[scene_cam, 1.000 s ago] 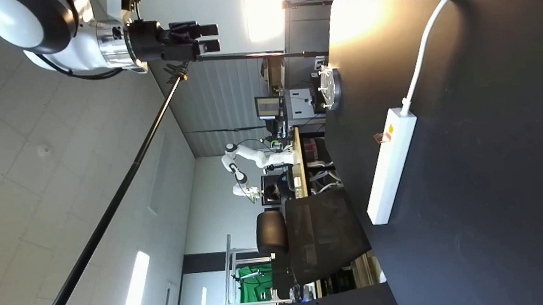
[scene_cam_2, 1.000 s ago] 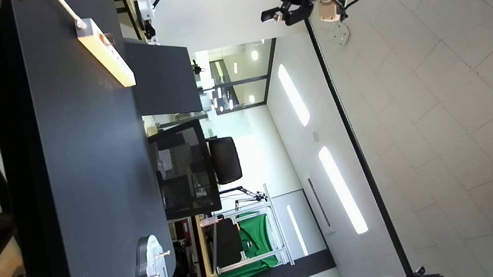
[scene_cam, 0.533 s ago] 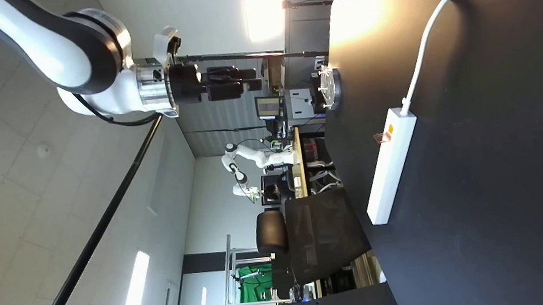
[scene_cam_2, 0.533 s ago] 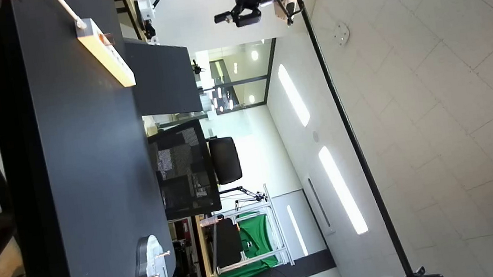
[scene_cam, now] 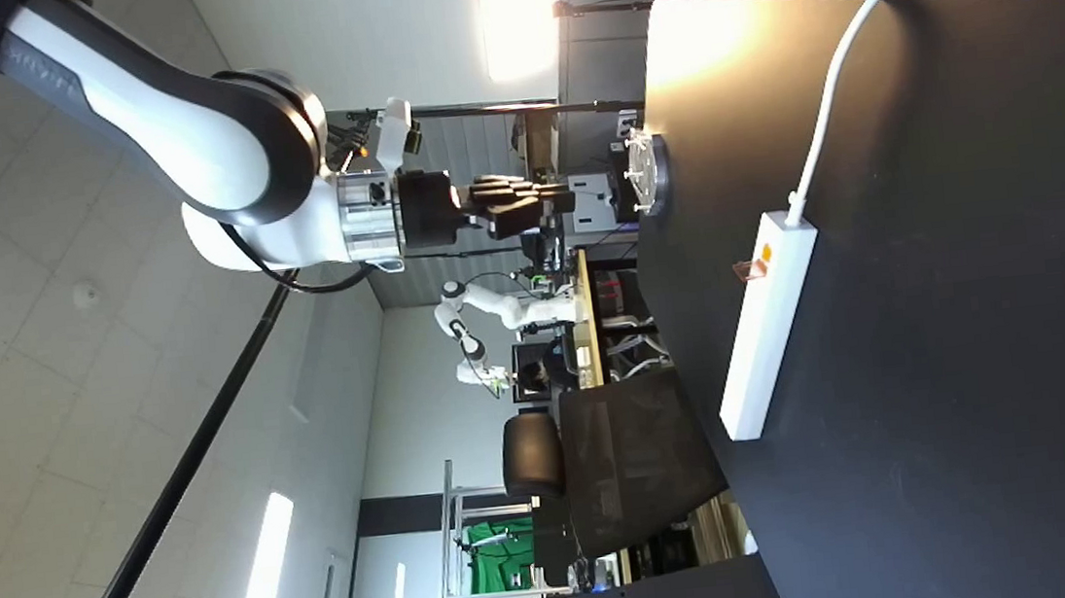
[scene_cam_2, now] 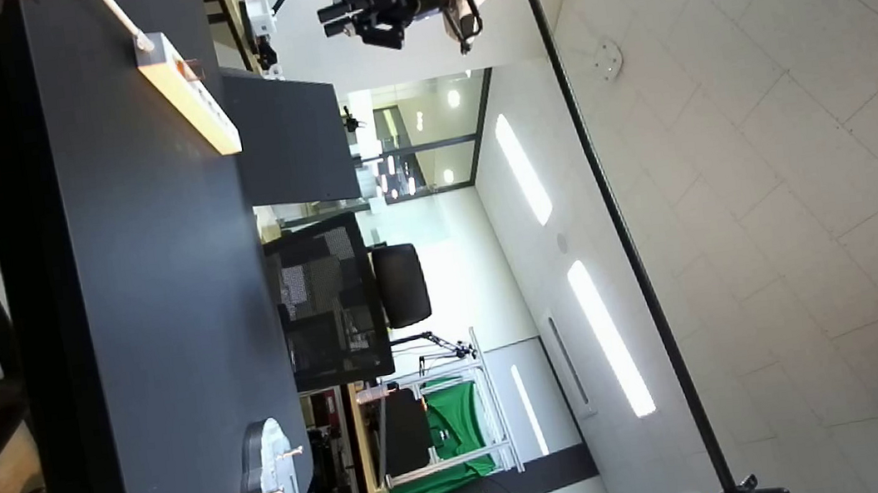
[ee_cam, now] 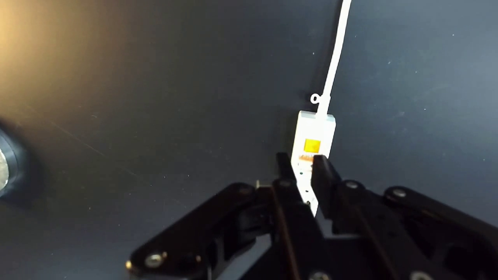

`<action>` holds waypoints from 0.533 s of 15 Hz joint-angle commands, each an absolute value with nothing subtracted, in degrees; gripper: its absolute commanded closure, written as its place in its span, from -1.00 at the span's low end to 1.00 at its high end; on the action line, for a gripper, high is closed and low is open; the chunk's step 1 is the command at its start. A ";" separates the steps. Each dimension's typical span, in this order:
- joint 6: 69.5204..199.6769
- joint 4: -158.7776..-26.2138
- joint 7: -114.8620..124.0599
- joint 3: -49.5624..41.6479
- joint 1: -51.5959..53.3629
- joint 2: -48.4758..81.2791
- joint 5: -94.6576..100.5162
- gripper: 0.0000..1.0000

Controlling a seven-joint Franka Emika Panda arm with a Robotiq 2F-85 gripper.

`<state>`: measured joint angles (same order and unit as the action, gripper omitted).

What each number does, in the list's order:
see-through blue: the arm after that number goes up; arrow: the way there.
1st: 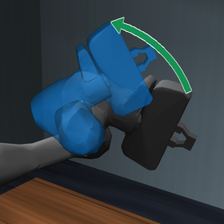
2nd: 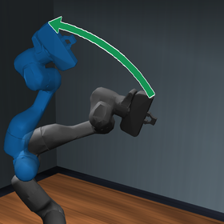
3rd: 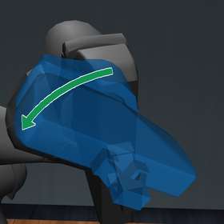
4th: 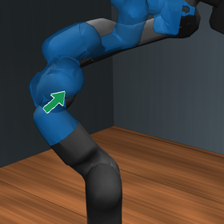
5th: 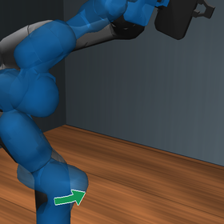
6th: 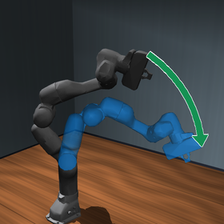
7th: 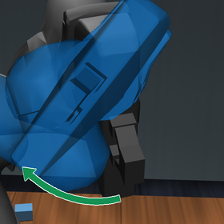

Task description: Switch off the extension cord

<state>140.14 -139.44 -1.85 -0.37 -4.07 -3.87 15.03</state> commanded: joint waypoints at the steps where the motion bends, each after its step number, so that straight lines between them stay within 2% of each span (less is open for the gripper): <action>1: 140.06 -139.19 -1.93 -0.93 -3.40 -3.33 14.98 0.70; 3: 140.06 -139.25 -2.08 -0.99 -3.39 -3.17 14.92 0.95; 8: 140.06 -139.25 -2.13 -1.03 -3.40 -3.22 14.92 0.97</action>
<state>140.24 -139.33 -2.08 -0.50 -3.94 -3.18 14.95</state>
